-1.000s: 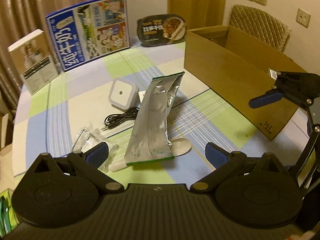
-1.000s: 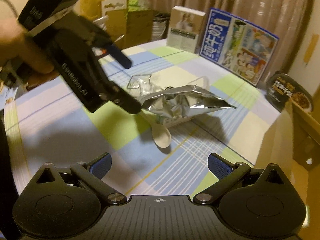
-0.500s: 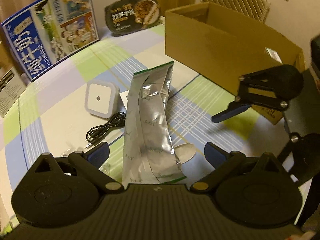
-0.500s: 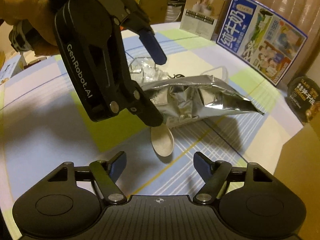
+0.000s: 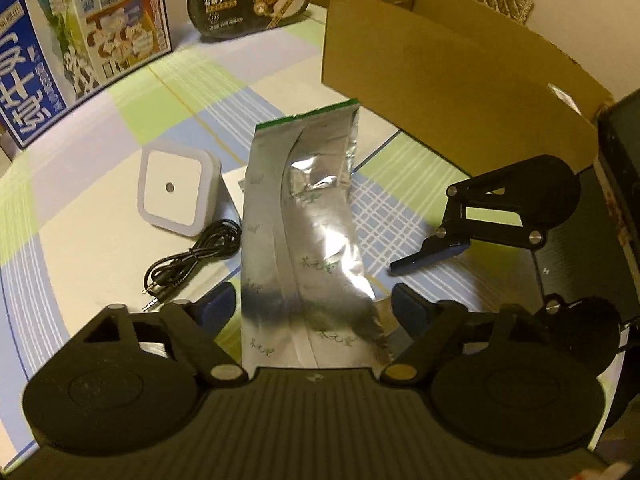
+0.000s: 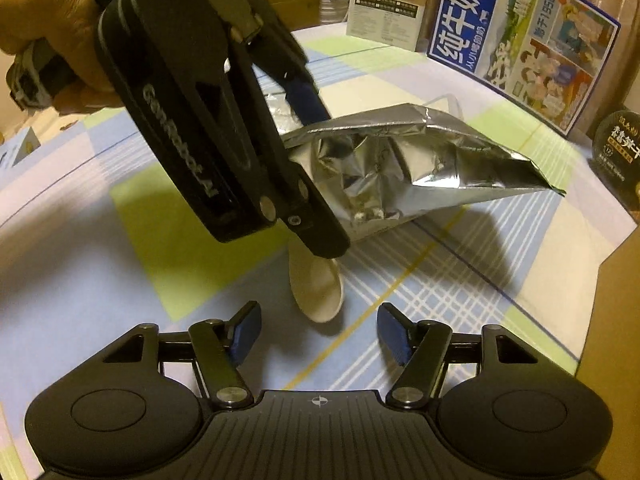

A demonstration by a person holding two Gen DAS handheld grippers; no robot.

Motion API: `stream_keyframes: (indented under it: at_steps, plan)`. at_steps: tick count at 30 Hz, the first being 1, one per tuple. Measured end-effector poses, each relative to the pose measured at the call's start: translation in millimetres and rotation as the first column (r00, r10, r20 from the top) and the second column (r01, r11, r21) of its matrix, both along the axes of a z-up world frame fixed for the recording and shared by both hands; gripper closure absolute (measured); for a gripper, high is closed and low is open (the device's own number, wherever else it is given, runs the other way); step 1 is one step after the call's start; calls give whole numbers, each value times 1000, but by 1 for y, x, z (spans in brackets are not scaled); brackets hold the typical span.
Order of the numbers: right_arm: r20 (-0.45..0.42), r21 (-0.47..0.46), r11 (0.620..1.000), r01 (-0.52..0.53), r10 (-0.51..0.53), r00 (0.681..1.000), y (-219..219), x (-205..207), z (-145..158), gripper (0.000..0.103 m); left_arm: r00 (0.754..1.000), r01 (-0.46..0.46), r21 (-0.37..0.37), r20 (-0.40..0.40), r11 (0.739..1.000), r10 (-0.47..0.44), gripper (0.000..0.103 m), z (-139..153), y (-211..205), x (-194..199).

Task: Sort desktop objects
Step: 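Lower the right tool to the white spoon while the left approaches the silver foil bag, then close the right tool on the spoon handle while the left closes on the foil bag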

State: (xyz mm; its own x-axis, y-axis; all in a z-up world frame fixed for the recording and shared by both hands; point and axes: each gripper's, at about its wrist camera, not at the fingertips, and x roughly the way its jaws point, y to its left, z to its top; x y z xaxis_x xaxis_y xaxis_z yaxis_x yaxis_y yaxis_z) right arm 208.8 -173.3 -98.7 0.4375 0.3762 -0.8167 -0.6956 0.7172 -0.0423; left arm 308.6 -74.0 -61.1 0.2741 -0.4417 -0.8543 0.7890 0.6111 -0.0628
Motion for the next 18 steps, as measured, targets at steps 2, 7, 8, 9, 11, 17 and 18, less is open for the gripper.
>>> stream_keyframes:
  at_steps: [2,7,8,9,11,17,18]
  plan:
    - [-2,9,1000,1,-1,1000,1,4,0,43,1000,-4,6,-10,1000,4,37,-3,0,2]
    - [-19,38,999,13,-12,1000,4,12,1,63,1000,-14,9,-21,1000,14,50,0,4,4]
    - [-27,46,999,13,-12,1000,4,13,1,68,1000,-12,14,-21,1000,13,52,1,5,3]
    - [-33,52,999,15,-13,999,4,13,2,79,1000,-9,17,-23,1000,10,53,2,6,2]
    - [-48,58,998,21,-18,999,4,11,3,95,1000,-10,22,-24,1000,11,53,3,8,0]
    - [-105,86,988,126,-117,988,-9,-7,9,96,1000,-26,31,-16,999,27,55,6,13,-12]
    - [-116,91,983,157,-146,983,-13,-12,11,97,999,-29,33,-16,999,30,55,6,14,-16]
